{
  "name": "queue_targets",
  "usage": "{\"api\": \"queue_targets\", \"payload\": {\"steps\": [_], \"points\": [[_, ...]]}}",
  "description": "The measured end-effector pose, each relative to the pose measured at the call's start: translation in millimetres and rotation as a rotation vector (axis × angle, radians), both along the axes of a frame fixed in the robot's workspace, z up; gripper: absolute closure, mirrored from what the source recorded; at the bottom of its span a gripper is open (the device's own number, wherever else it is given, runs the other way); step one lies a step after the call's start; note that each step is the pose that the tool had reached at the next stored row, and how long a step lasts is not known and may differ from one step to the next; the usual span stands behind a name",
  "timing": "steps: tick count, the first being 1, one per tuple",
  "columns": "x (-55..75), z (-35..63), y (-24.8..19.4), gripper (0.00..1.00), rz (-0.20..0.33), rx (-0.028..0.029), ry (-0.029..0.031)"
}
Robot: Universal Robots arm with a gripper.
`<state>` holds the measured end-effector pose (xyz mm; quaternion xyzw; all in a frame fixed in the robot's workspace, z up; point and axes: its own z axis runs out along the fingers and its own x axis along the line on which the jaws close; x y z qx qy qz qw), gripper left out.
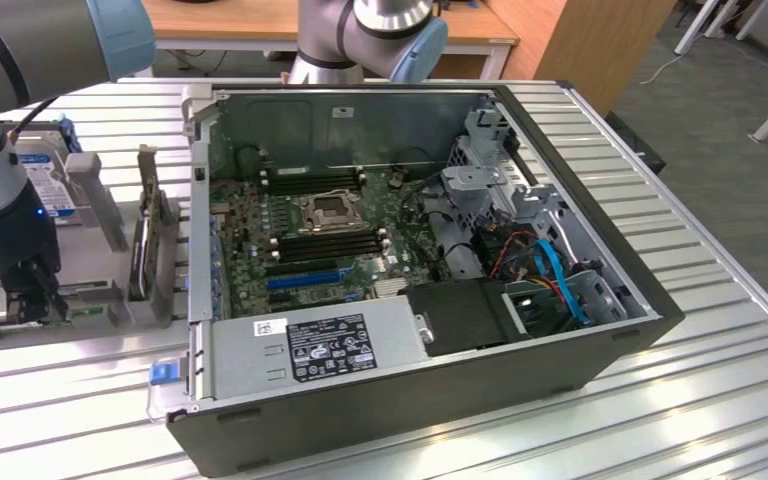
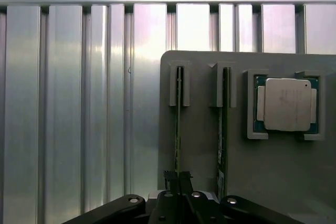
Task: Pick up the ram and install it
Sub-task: 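Pick up the ram and move it above insertion slot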
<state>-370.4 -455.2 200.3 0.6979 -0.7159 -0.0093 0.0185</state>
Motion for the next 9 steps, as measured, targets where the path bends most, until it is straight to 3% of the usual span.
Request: {"api": "queue_targets", "payload": {"steps": [9], "points": [[0.0, 16.1, 0.0, 0.88, 0.000, 0.0000, 0.0000]]}}
